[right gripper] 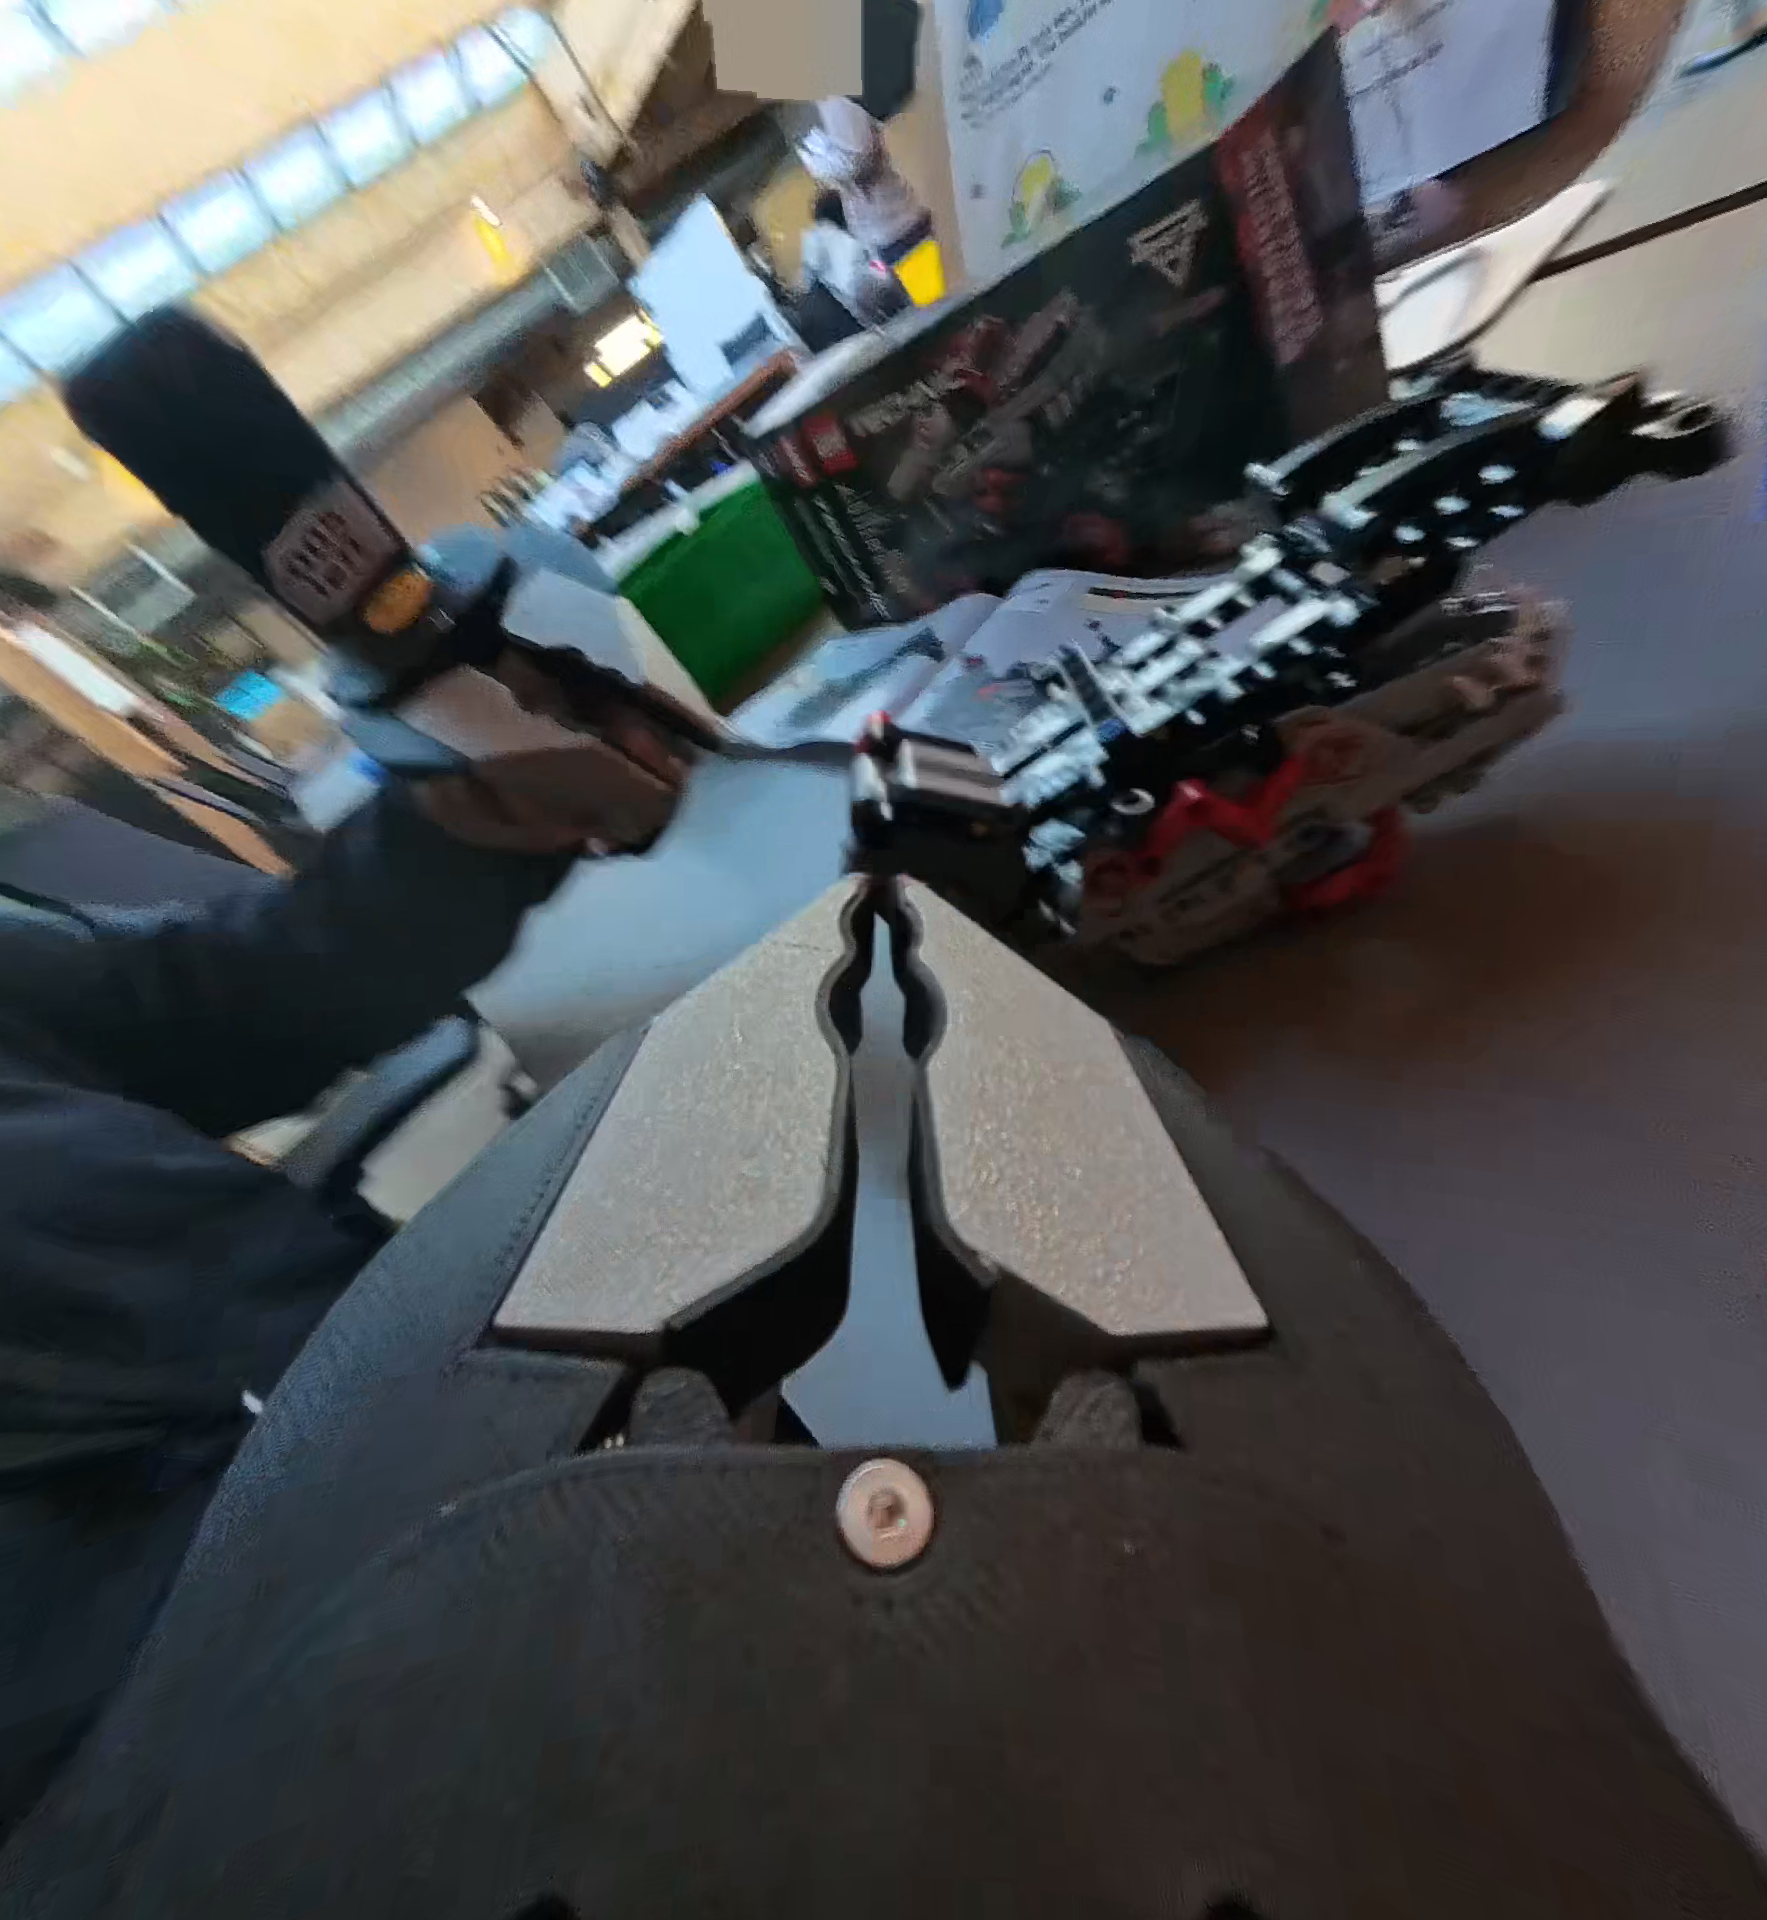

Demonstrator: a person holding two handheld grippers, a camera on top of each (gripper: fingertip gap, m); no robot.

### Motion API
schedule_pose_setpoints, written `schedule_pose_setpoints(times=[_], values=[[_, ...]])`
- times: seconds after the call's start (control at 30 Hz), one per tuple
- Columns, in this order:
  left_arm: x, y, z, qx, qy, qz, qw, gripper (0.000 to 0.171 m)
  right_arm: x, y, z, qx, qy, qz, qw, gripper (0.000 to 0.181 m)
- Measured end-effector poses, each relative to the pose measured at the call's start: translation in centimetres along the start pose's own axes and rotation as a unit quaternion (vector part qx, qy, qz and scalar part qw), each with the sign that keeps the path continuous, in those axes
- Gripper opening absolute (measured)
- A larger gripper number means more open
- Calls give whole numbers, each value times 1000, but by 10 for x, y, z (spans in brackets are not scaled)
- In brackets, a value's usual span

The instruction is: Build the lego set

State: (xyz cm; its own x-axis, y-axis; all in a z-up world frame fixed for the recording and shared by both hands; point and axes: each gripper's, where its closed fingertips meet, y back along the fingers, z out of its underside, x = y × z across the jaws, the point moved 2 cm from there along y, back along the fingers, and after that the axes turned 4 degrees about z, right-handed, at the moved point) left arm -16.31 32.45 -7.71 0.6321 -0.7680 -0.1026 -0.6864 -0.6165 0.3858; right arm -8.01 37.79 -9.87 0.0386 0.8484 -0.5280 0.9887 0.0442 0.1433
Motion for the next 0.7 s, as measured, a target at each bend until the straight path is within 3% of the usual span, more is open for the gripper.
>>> schedule_pose_setpoints(times=[0.13,0.23,0.3,0.37,0.47,0.53,0.7], values=[[29,23,38,-79,75,41,993,26,-12,14,38,-80,93,37,992,30],[72,9,50,-70,108,79,988,23,-29,0,88,-164,147,48,974,23],[72,-5,72,-119,88,33,988,28,-32,-12,103,-186,190,61,962,21],[76,-14,80,-127,102,37,986,23,-37,-24,109,-201,216,58,954,0],[82,-20,93,-165,119,51,978,24,-38,-37,114,-227,272,76,932,0],[76,-20,98,-178,101,16,979,12,-44,-49,113,-198,289,80,933,0],[66,-16,100,-180,107,-4,978,12,-38,-52,108,-207,284,101,931,5]])
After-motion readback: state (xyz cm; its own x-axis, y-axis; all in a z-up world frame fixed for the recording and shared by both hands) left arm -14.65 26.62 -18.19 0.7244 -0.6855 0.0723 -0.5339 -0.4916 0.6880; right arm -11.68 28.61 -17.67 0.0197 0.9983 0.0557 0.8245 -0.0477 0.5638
